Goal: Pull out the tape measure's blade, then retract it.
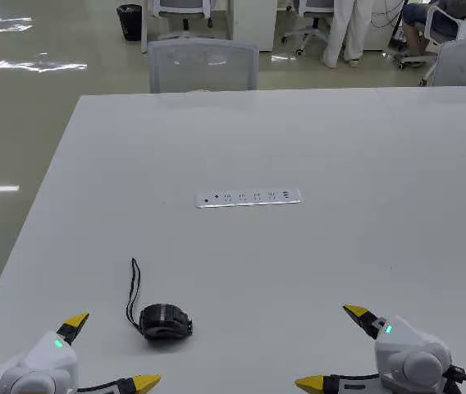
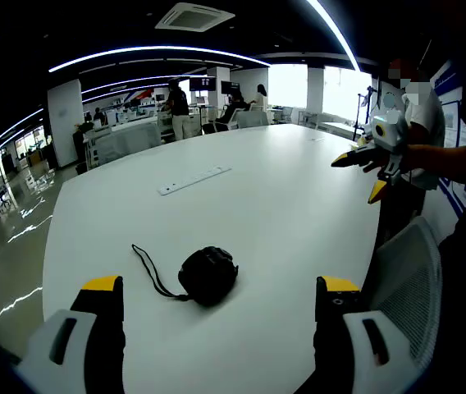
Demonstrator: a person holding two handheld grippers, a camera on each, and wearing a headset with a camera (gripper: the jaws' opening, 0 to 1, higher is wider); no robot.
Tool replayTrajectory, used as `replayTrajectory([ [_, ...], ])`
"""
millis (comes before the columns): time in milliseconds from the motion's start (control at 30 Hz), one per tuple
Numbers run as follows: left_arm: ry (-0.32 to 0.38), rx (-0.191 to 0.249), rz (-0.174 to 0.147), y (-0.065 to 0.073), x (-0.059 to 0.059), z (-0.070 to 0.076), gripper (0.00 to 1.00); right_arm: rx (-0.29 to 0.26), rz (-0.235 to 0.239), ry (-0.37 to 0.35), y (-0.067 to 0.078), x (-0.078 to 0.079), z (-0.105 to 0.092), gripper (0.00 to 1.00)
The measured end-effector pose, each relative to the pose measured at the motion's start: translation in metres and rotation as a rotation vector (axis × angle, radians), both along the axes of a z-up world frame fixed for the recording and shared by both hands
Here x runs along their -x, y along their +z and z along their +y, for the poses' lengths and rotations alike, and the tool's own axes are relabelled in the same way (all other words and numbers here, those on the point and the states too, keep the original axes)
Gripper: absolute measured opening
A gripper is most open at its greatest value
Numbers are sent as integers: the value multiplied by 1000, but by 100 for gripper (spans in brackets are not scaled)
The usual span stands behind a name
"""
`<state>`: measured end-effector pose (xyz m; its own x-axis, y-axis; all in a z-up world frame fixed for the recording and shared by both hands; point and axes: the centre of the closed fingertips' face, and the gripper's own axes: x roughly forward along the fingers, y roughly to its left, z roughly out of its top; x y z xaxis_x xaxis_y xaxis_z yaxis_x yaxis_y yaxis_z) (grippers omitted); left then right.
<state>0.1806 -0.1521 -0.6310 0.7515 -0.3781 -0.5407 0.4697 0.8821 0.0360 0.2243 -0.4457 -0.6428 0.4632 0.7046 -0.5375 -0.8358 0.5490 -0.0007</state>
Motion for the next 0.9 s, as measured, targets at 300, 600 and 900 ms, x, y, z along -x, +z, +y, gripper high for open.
replayTrajectory([
  [300,-1,2,-5,0,0,-1,96,7,4,3,-2,1,-2,96],
  [600,-9,-6,0,-1,-2,-1,96,8,5,11,-2,2,-2,95],
  [900,-17,-17,8,-4,-2,0,94,12,10,23,-3,2,-1,94],
])
